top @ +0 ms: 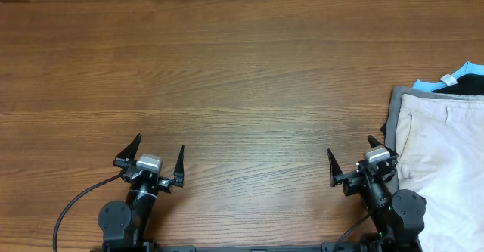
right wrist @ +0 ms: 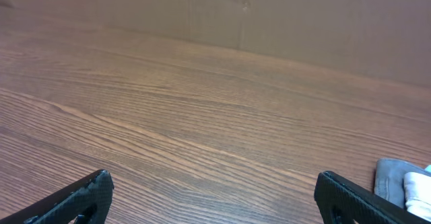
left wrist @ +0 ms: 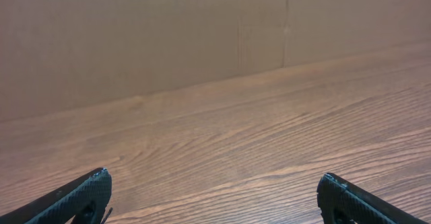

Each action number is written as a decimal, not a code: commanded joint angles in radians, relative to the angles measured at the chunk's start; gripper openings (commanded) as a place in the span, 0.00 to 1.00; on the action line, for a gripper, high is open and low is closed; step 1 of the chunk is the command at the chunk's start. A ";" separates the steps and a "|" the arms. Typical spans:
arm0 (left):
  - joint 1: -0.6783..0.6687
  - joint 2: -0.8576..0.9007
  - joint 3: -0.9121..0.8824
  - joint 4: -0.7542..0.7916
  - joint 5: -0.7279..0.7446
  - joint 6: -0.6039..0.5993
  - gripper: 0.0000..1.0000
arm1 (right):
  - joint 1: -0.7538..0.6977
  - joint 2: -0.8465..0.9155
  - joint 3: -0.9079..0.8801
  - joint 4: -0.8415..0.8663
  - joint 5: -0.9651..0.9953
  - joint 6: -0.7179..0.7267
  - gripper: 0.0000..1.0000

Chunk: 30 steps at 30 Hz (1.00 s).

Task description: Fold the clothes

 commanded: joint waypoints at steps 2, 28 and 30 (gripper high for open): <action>0.005 -0.011 -0.005 0.006 0.053 -0.052 1.00 | -0.003 -0.010 -0.005 0.006 -0.062 0.005 1.00; 0.005 0.440 0.700 -0.167 0.391 -0.230 1.00 | -0.003 0.434 0.593 -0.177 -0.108 0.464 1.00; 0.005 0.582 0.842 -0.257 0.392 -0.230 1.00 | -0.003 0.568 0.727 -0.305 -0.084 0.425 1.00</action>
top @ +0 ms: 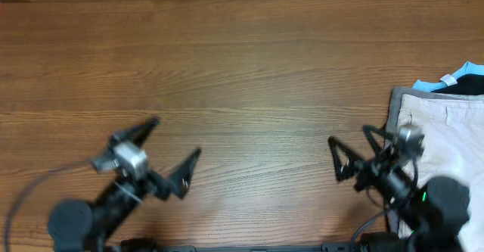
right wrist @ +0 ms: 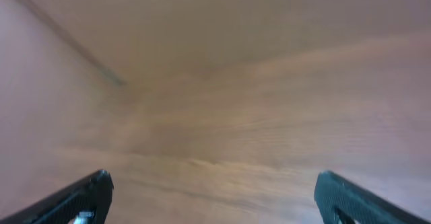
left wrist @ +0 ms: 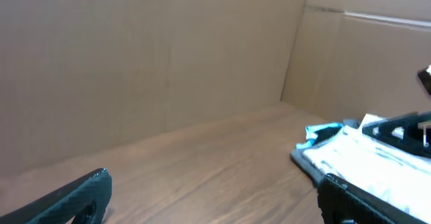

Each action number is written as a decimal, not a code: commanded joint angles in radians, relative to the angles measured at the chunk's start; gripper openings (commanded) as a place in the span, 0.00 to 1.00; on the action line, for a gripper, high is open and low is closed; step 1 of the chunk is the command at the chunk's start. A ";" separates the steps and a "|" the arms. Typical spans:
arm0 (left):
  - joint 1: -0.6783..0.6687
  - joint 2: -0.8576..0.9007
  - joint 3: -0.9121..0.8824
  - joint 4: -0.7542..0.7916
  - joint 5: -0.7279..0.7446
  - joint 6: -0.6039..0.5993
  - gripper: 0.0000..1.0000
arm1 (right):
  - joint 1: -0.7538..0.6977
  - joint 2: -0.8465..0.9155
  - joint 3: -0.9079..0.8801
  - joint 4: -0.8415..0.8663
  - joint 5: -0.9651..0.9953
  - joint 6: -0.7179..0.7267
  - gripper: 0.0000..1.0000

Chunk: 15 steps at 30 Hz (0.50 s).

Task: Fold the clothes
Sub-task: 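Raise both arms and reach the right gripper to the beige shorts pile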

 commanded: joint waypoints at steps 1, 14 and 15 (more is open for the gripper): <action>0.005 0.237 0.231 -0.117 -0.023 0.022 1.00 | -0.003 0.217 0.228 -0.140 0.116 -0.077 1.00; 0.004 0.889 0.875 -0.547 0.243 0.030 1.00 | -0.092 0.834 0.736 -0.583 0.318 0.116 1.00; 0.004 0.905 0.875 -0.536 0.280 0.029 1.00 | -0.123 0.882 0.746 -0.601 0.307 0.122 1.00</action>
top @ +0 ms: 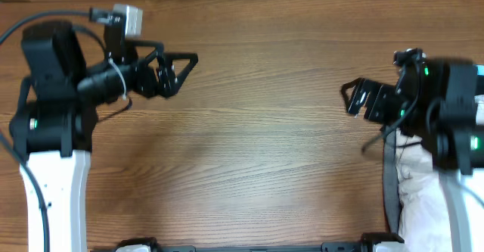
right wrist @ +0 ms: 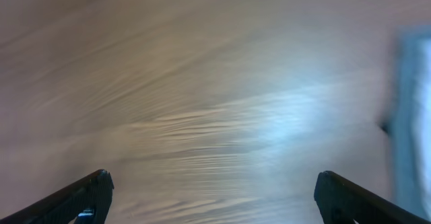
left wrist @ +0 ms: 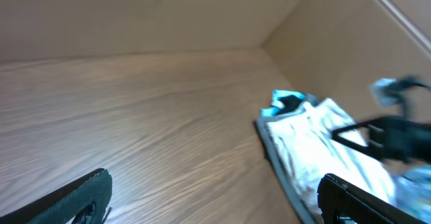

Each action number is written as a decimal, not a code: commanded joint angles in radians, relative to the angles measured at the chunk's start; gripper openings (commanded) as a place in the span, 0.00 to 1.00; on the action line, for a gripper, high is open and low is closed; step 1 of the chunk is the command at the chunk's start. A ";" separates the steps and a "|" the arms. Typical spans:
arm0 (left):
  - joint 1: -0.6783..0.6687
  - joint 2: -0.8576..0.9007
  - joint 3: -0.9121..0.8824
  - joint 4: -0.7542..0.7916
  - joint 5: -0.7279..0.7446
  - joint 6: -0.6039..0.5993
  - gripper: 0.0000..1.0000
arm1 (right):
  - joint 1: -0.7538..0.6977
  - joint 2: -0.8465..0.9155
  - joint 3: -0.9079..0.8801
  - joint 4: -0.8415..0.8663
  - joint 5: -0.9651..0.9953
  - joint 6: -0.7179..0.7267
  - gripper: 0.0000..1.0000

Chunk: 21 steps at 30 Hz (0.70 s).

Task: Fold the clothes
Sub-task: 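Raise both arms and reach the right gripper to the beige shorts pile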

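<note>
The clothes lie in a pile at the table's right edge: pale cream shorts (left wrist: pixel 315 138) on top, a grey garment (top: pixel 389 182) and a blue-and-black one (left wrist: pixel 285 103) under them. In the overhead view my right arm covers much of the pile. My left gripper (top: pixel 181 74) is open and empty over the far left of the table, pointing right towards the pile. My right gripper (top: pixel 347 101) is open and empty just left of the pile, pointing left. The right wrist view is blurred and shows bare wood between its fingers (right wrist: pixel 75 199).
The wooden table (top: pixel 257 146) has brown cardboard walls (left wrist: pixel 135 15) behind it and on its right side. My right arm (left wrist: pixel 396 131) shows in the left wrist view above the pile. A black cable (top: pixel 45 17) loops off the left arm.
Both arms have left the front edge and now stand higher over the far half of the table. The left gripper has moved to the far left, the right one up beside the pile.
At first both grippers rested open at the table's front edge, pointing away, with the pile to the right. Then both had swung outward, the left one turned towards the pile. Now both are open over the far half; the pile is untouched.
</note>
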 commanded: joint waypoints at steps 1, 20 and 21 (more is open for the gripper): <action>0.004 0.044 0.044 0.011 0.160 0.008 1.00 | -0.103 0.165 0.053 -0.042 0.093 0.108 1.00; -0.023 0.256 0.042 -0.108 0.056 0.020 1.00 | -0.270 0.661 0.053 0.137 0.394 0.102 0.83; -0.025 0.263 0.042 -0.107 0.056 0.020 1.00 | -0.269 0.678 0.053 0.151 0.409 0.108 0.79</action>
